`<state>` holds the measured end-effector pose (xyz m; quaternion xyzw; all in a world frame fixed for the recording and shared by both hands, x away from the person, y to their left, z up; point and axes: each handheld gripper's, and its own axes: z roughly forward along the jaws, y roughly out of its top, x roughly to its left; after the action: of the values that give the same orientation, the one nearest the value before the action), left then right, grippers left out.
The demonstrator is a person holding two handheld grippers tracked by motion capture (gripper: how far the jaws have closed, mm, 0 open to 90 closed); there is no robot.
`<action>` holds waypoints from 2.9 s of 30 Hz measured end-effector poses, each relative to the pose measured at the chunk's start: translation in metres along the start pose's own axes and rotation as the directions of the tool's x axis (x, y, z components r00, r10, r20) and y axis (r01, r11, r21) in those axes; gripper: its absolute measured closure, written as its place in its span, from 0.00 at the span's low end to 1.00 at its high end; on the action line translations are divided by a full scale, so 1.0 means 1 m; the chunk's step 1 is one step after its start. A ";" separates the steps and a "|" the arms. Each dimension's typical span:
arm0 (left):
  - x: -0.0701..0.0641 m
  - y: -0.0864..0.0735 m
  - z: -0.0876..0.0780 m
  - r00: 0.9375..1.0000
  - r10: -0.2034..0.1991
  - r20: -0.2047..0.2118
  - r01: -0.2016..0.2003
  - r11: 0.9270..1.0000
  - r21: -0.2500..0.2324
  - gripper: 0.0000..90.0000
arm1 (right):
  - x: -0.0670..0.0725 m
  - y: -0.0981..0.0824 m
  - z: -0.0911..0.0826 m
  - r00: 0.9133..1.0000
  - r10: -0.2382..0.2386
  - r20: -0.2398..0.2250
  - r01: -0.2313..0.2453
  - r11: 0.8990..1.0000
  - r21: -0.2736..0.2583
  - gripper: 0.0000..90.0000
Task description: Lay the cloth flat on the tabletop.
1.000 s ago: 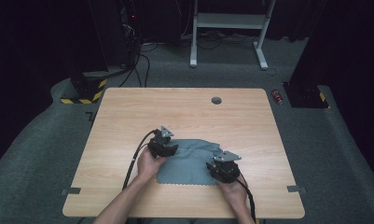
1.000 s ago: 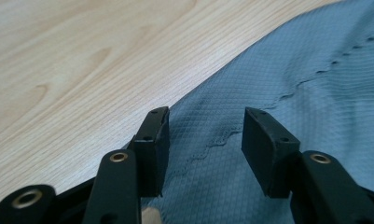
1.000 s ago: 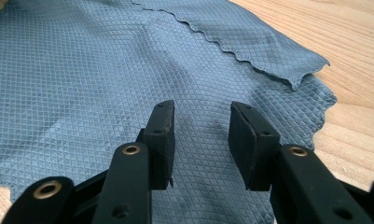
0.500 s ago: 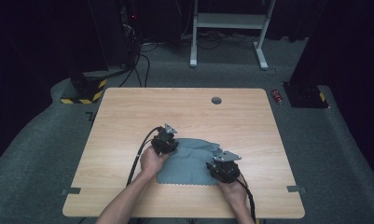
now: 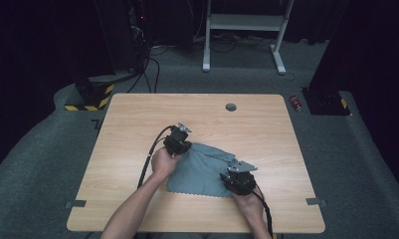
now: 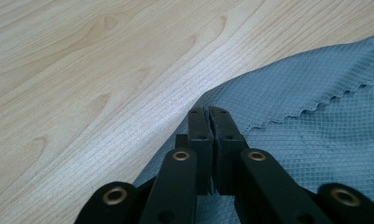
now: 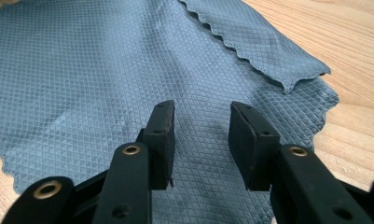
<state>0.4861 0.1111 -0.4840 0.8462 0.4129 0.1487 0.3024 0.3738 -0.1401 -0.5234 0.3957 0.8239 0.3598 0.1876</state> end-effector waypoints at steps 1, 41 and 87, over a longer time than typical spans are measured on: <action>0.000 0.000 0.000 1.000 0.000 0.000 0.000 1.000 0.000 0.97 | 0.000 0.000 0.000 1.000 0.000 0.000 0.000 1.000 0.000 0.68; 0.002 0.007 0.008 1.000 0.013 0.019 -0.014 0.999 0.035 0.99 | 0.000 0.000 0.000 1.000 -0.004 0.000 0.004 1.000 0.000 0.68; 0.001 0.014 0.011 0.999 0.042 0.020 -0.043 0.998 0.055 1.00 | 0.000 0.000 0.000 1.000 -0.007 0.001 0.007 1.000 -0.001 0.69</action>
<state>0.5005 0.1006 -0.4835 0.8642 0.3958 0.1356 0.2797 0.3736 -0.1400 -0.5235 0.3931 0.8248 0.3594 0.1897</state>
